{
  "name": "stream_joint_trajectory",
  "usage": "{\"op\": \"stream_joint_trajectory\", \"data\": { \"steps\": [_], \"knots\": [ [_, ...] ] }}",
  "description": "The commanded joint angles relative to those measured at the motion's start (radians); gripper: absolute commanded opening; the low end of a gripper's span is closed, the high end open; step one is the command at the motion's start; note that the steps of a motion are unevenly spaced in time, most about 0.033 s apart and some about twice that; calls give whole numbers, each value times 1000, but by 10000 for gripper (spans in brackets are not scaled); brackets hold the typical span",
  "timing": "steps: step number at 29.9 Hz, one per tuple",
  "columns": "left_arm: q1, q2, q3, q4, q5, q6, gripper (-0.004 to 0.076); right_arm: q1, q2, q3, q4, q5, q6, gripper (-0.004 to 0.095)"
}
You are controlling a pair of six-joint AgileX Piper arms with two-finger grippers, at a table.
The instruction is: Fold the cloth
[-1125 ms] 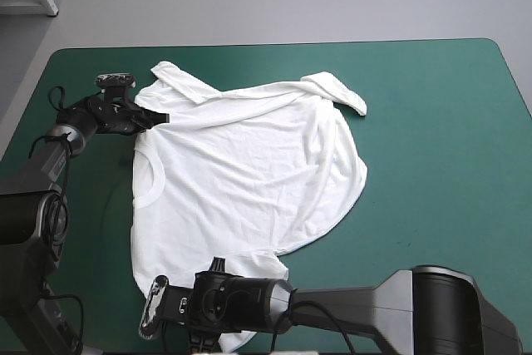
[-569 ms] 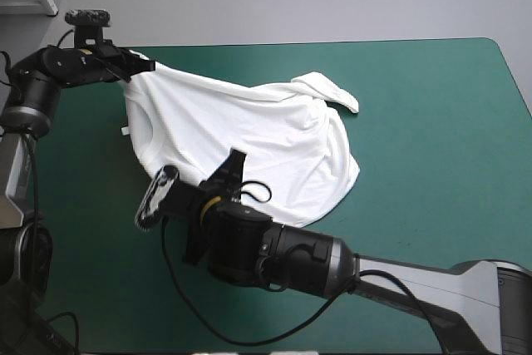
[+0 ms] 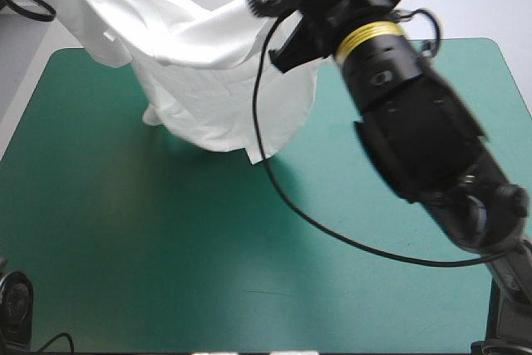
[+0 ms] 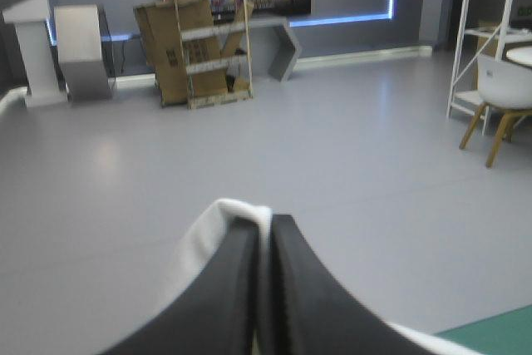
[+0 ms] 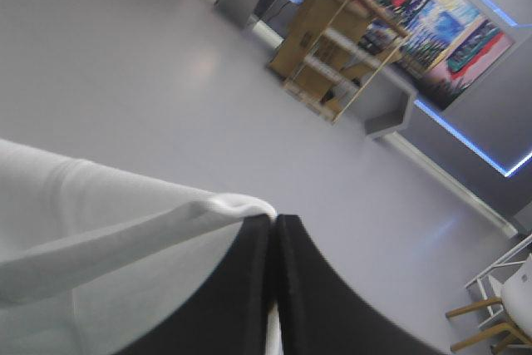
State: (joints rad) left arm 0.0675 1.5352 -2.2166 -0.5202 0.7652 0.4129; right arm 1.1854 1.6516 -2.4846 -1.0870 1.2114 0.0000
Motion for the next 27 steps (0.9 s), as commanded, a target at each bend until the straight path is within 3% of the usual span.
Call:
{"op": "stream_joint_trajectory", "data": {
  "steps": [1,13,22,24,27],
  "knots": [
    [2,-40,-120,-39,-47,-10,19,-6,-44,-161,-85,-104,-49,-18],
    [2,-57,-347,68,-29,-10,19,50,-44,-334,-52,-299,-122,-18],
    [2,-73,-357,72,119,-10,19,44,-34,-333,-69,-287,-89,-18],
    [2,-69,-340,72,121,-10,19,11,-21,-333,-64,-247,-50,-18],
    [2,-60,-304,70,109,-10,19,-110,14,-333,36,-233,-33,-17]
  ]
}}
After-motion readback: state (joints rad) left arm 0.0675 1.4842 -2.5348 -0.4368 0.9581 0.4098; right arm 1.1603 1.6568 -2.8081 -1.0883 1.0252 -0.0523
